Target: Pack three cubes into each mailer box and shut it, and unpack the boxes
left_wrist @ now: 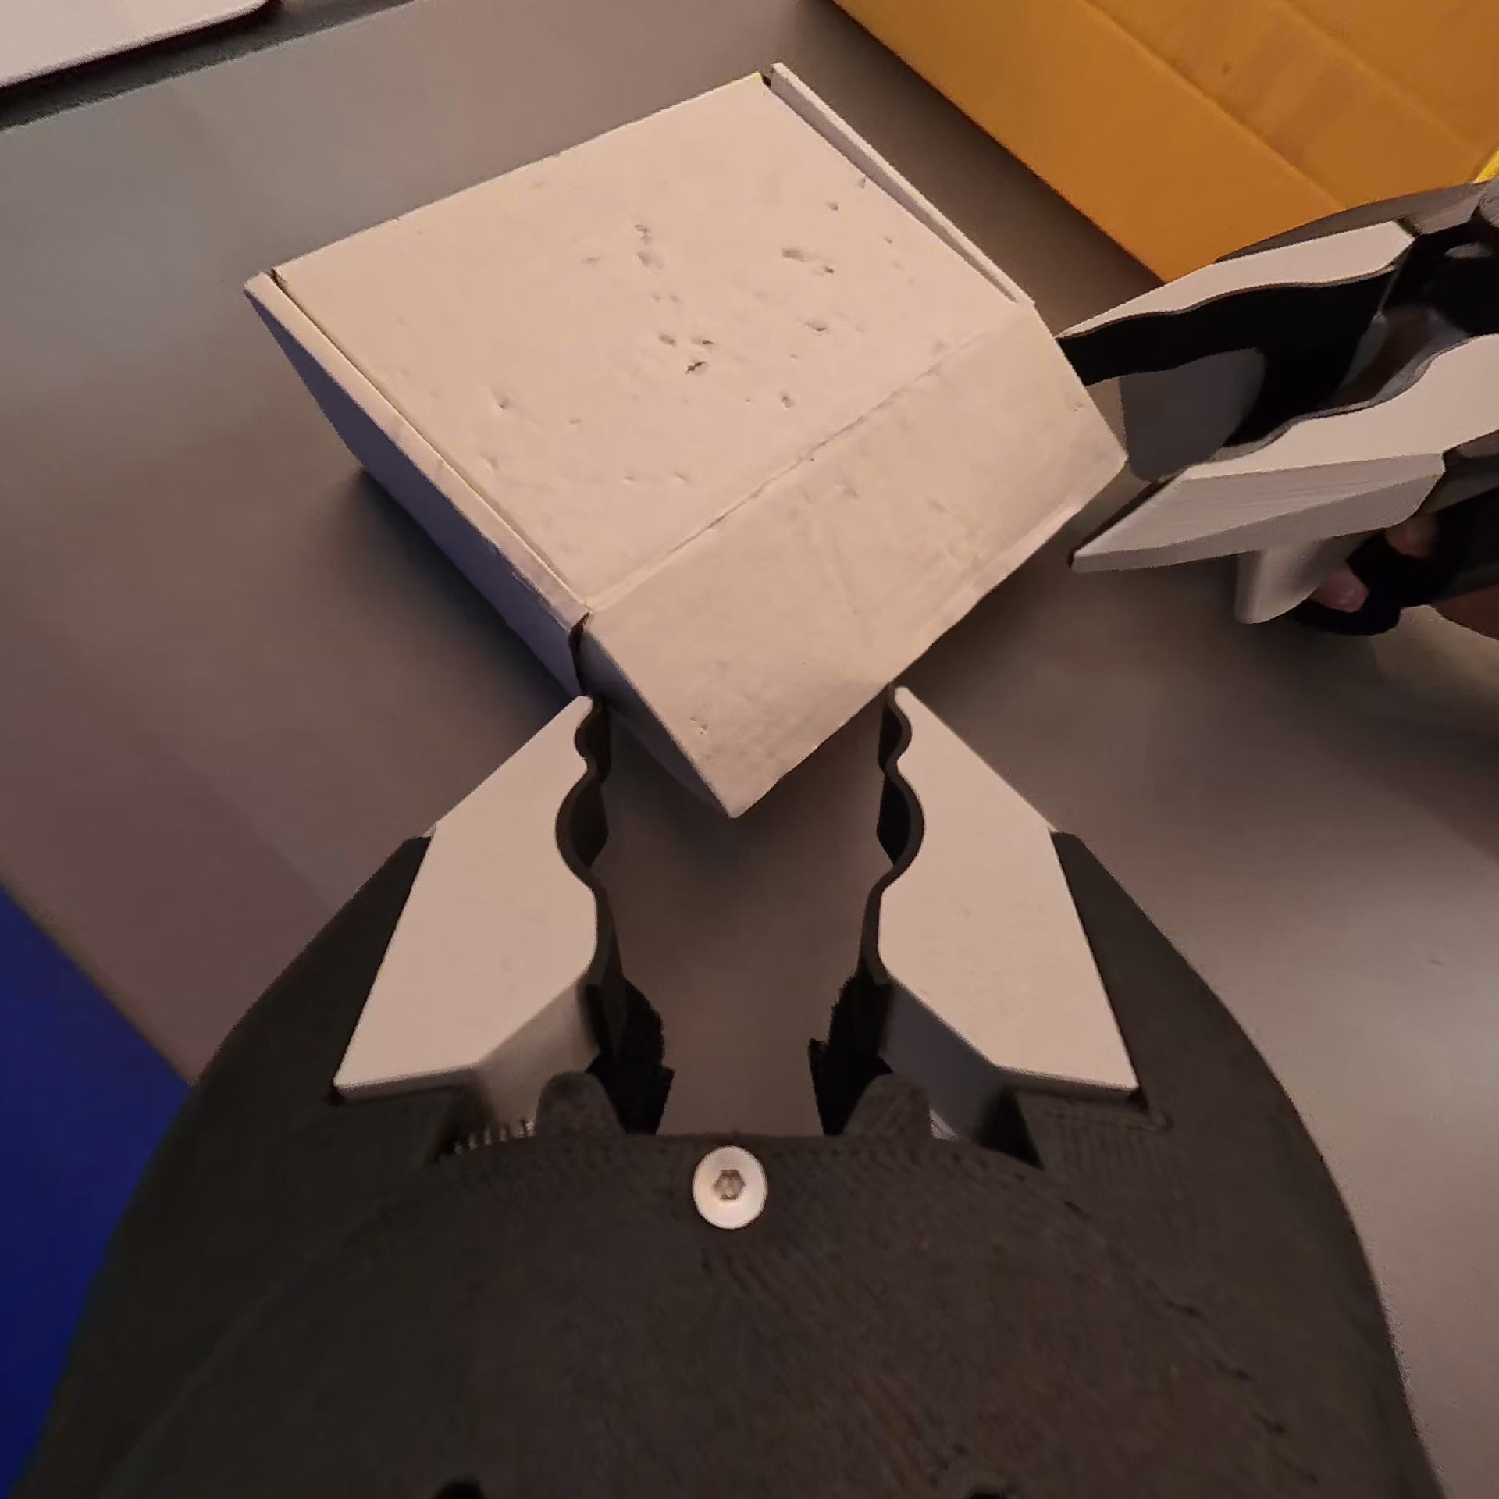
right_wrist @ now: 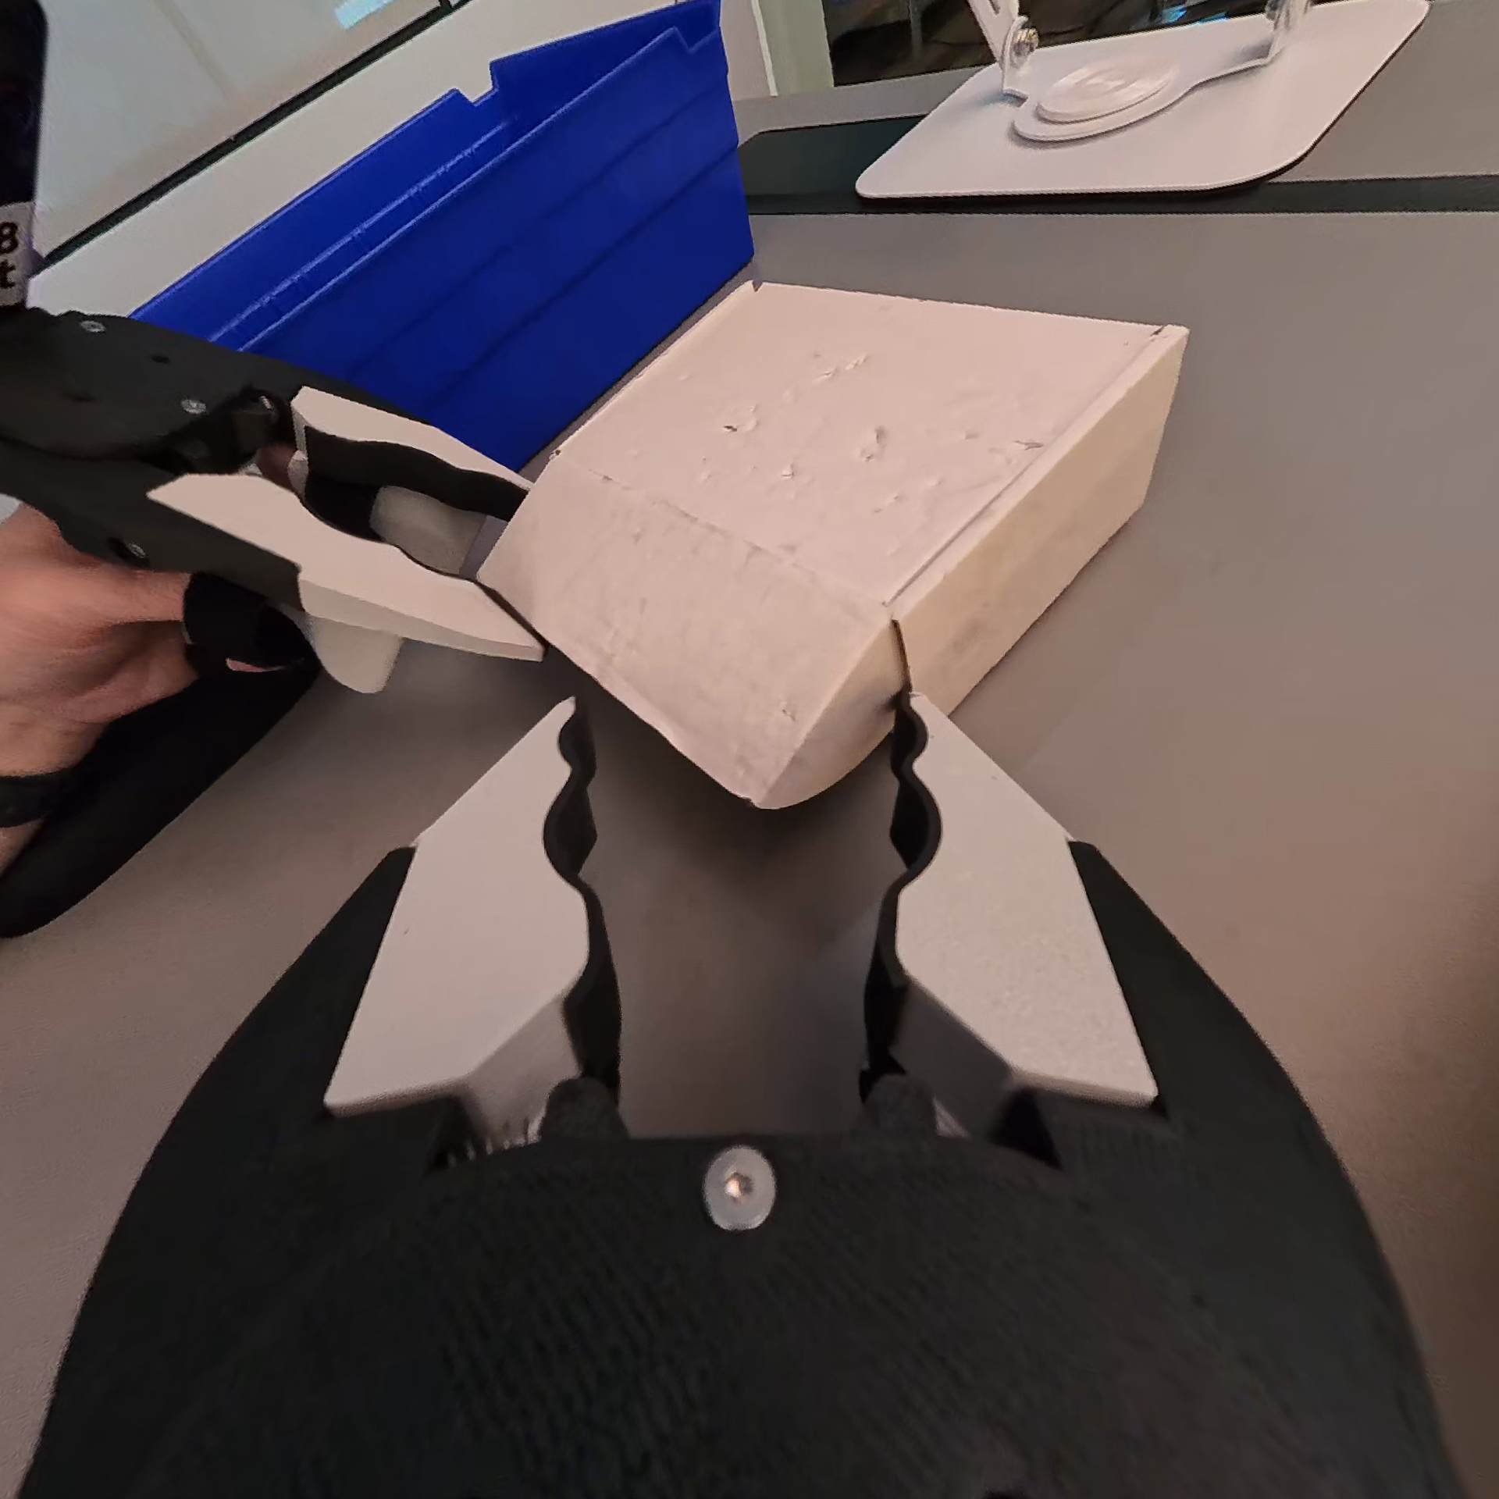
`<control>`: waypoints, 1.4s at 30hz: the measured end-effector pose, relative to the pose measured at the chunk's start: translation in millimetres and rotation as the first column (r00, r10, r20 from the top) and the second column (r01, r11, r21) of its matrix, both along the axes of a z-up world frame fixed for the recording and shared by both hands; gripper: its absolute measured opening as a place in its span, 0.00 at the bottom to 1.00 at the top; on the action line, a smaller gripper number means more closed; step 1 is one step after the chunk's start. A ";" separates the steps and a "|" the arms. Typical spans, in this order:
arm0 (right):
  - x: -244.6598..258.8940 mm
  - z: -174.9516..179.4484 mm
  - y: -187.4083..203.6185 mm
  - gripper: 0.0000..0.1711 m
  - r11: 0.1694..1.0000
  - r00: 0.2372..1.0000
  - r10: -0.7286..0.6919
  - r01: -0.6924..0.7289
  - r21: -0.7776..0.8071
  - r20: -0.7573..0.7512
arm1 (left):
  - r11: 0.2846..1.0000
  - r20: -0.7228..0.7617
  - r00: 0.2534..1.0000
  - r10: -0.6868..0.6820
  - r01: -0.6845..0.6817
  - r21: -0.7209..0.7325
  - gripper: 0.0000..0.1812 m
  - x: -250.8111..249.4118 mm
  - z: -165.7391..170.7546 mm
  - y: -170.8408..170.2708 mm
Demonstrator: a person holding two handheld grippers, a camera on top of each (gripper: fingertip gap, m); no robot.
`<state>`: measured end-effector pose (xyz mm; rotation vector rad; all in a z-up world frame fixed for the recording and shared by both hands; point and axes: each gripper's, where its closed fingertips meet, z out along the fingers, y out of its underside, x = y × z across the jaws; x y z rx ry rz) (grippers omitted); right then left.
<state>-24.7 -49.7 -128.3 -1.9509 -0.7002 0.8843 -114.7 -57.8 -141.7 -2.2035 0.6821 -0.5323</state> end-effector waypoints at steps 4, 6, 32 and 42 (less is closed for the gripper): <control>3.3 0.7 3.9 0.38 0.999 0.999 -0.019 0.018 -0.037 -0.038 | 1.000 0.026 1.000 0.011 -0.011 -0.004 0.37 -1.0 2.5 1.5; 5.3 0.8 6.2 0.36 0.998 0.998 -0.030 0.026 -0.058 -0.057 | 1.000 0.032 0.999 0.007 -0.007 -0.009 0.36 -1.0 2.1 1.3; 6.8 3.9 25.7 0.45 0.999 0.998 -0.018 0.016 -0.034 -0.053 | 0.999 0.199 0.979 0.031 -0.027 -0.024 0.31 -8.1 28.5 8.8; 3.5 -8.5 28.2 0.43 0.995 0.999 0.036 -0.036 -0.091 -0.004 | 0.995 0.005 0.996 0.092 -0.092 0.043 0.39 -16.9 7.4 22.9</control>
